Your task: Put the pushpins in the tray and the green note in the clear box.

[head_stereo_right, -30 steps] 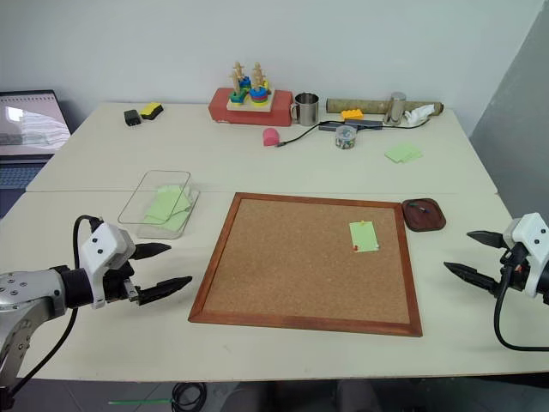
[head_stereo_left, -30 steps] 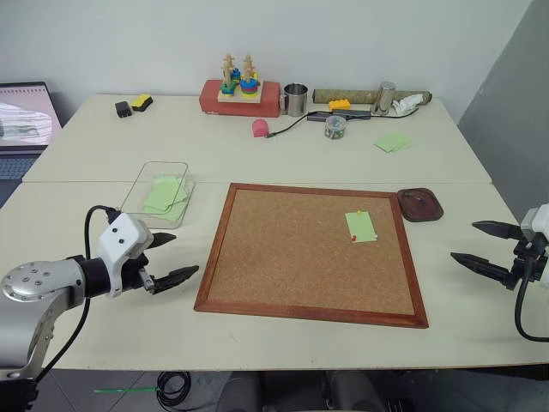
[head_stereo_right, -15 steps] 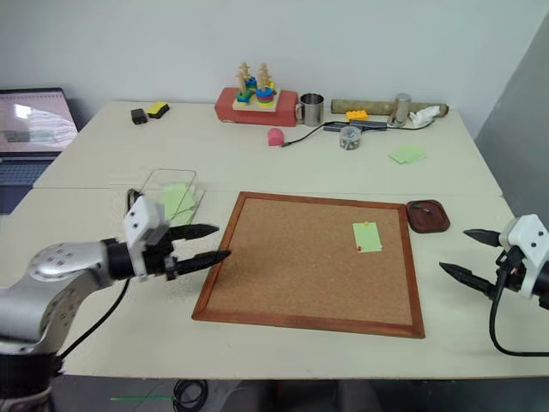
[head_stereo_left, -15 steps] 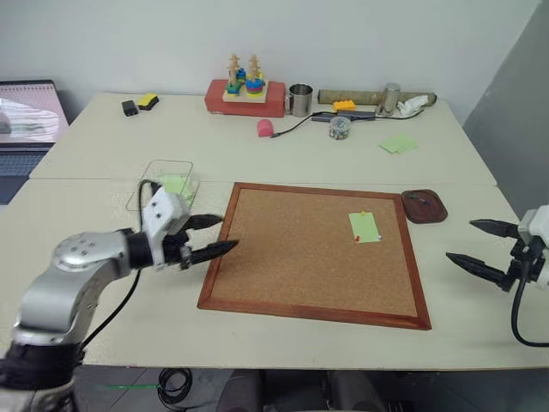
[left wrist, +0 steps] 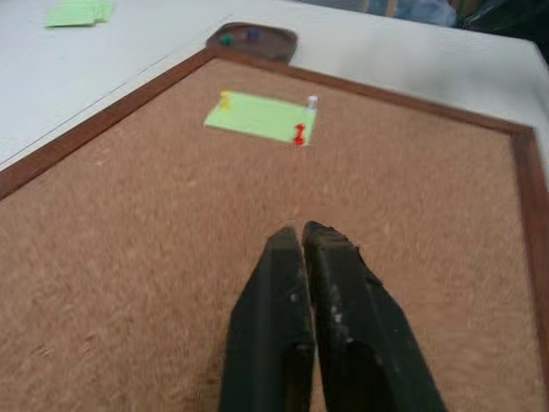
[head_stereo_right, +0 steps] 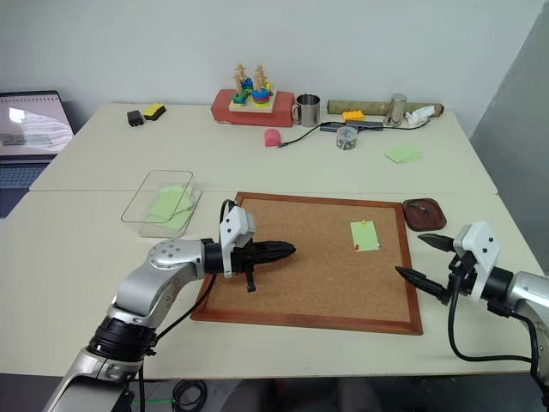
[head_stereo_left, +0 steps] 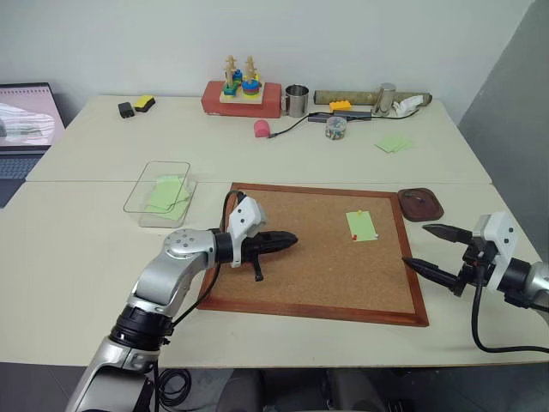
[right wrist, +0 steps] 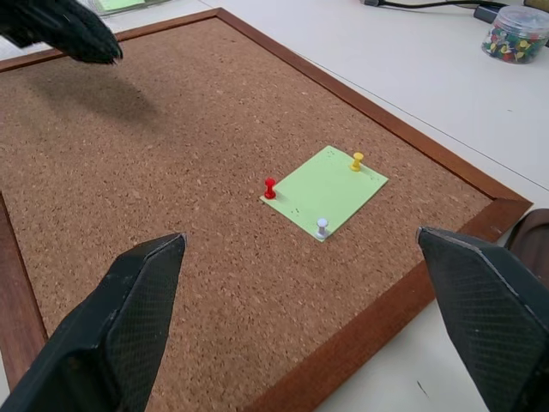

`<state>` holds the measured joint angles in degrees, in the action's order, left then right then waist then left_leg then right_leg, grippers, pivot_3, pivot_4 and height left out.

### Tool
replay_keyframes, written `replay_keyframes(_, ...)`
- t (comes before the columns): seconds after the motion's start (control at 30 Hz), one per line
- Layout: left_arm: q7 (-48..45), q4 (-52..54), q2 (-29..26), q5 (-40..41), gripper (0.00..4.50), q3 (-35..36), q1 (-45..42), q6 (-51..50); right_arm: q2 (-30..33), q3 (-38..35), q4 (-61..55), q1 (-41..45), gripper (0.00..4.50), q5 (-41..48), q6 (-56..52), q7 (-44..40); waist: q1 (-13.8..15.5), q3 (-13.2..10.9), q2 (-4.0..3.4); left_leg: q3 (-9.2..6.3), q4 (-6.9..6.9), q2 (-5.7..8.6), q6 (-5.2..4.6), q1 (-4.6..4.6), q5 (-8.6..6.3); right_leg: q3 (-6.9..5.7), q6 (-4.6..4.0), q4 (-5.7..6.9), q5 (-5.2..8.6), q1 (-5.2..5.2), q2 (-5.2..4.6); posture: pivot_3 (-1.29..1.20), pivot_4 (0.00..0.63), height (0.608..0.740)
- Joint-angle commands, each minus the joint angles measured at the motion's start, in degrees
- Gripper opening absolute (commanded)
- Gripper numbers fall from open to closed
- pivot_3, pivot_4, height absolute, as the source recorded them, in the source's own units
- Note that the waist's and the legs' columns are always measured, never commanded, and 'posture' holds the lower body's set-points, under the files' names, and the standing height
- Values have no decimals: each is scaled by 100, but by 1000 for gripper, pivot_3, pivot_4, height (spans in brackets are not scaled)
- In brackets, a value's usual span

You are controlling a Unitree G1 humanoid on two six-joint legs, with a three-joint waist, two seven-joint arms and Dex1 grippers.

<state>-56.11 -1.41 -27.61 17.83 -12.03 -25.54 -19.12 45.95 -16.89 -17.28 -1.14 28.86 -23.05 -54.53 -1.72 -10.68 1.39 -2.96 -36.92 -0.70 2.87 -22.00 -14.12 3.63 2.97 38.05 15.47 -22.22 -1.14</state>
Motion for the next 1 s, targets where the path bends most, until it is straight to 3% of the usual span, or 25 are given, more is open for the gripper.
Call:
replay_keyframes(0.03, 119, -725, 372, -394, 94, -160, -155, 715, -122, 255, 20, 494, 4500, 46, -184, 198, -6, 1, -1, 1, 0, 0, 0, 2, 0, 2, 0, -1, -1, 3, 0, 0, 150, 740)
replay_keyframes(0.37, 334, -1842, 752, -734, 94, -104, -35, 1388, -576, 1192, 1383, 2253, 4500, -430, -390, 468, -6, 4, -7, 1, -3, 2, -1, 2, 0, 4, -10, 1, -16, 0, -1, 0, 150, 740)
replay_keyframes(0.67, 342, -1794, 787, -863, 94, -161, 117, 1490, -1163, 2007, 3557, 3586, 4500, -1416, 415, 421, -14, 12, -18, 3, -6, 2, -2, 12, 2, 5, -9, 4, -26, 7, -1, 0, 150, 740)
replay_keyframes(0.97, 343, -1399, 725, -856, 94, -181, 391, 1304, -1490, 2131, 4881, 4036, 4500, -1848, 1194, 282, -23, 14, -23, 3, -2, 1, -2, 11, 1, 6, -10, 3, -26, 5, -1, 0, 150, 740)
replay_keyframes(1.0, 352, -1356, 724, -860, 36, -188, 416, 1284, -1502, 2120, 4962, 4048, 4328, -1883, 1271, 277, -28, 15, -24, 4, -2, 1, -2, 11, 1, 7, -10, 3, -26, 4, -1, 0, 150, 740)
